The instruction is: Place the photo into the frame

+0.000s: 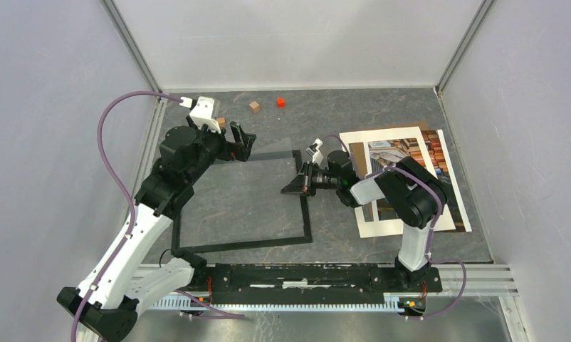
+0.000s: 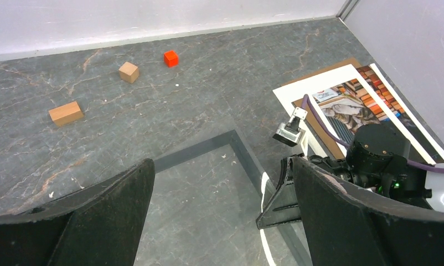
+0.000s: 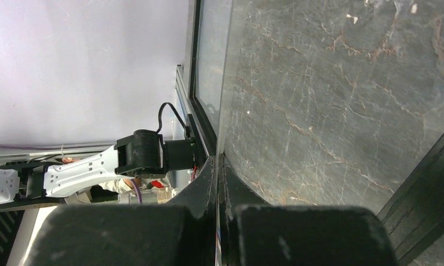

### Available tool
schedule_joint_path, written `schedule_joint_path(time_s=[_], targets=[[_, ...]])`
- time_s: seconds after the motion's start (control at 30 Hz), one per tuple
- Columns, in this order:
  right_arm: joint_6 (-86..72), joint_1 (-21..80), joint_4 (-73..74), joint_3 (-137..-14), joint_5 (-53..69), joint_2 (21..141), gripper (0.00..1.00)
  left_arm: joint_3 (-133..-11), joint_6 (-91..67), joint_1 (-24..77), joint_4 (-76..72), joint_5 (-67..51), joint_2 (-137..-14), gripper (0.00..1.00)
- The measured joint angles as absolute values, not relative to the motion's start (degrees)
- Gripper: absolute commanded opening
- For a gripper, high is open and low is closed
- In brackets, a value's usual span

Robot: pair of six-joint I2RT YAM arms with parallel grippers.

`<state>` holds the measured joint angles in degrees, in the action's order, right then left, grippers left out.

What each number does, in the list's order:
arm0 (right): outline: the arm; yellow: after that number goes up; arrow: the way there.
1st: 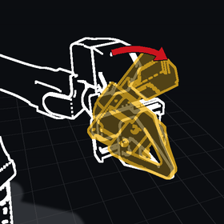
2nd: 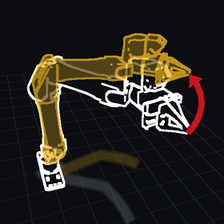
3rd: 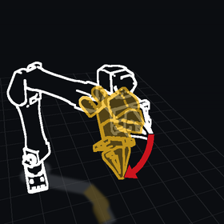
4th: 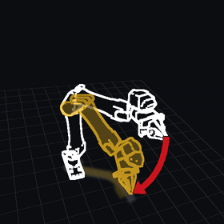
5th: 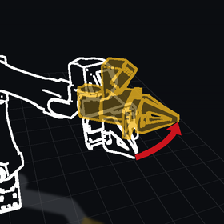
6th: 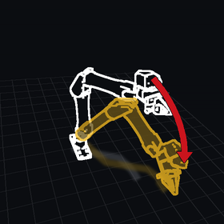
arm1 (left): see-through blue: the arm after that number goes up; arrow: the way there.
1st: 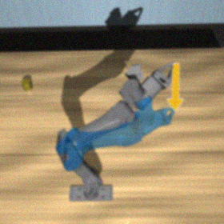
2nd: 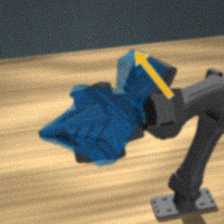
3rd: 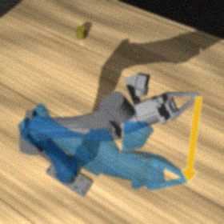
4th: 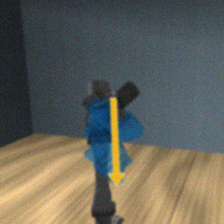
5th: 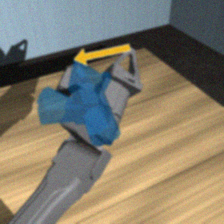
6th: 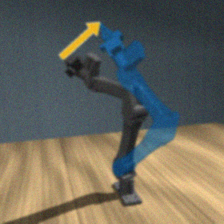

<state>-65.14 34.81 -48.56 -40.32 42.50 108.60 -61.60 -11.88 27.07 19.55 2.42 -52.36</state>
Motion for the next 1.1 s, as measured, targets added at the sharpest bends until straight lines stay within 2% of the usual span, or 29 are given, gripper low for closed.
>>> schedule_joint_path(time_s=[0.27,0.6,0.87,1.1], targets=[[-64.64,34.68,-45.74,-44.21,42.68,107.48,0.0,-61.52,-11.9,27.05,19.57,2.37,-52.18,1.0],[-62.63,35.16,-36.77,-55.37,40.38,95.55,0.0,-63.59,-11.94,26.68,19.7,-0.4,-44.97,1.0],[-59.64,42.28,-24.6,-70.67,34.92,95.77,0.0,-68.97,-11.99,26.68,20.75,-1.96,-39.55,1.0],[-58.81,50.94,-16.14,-92.29,32.29,105.12,0.0,-72.16,-13.78,26.68,21.04,-2.52,-37.54,1.0]])
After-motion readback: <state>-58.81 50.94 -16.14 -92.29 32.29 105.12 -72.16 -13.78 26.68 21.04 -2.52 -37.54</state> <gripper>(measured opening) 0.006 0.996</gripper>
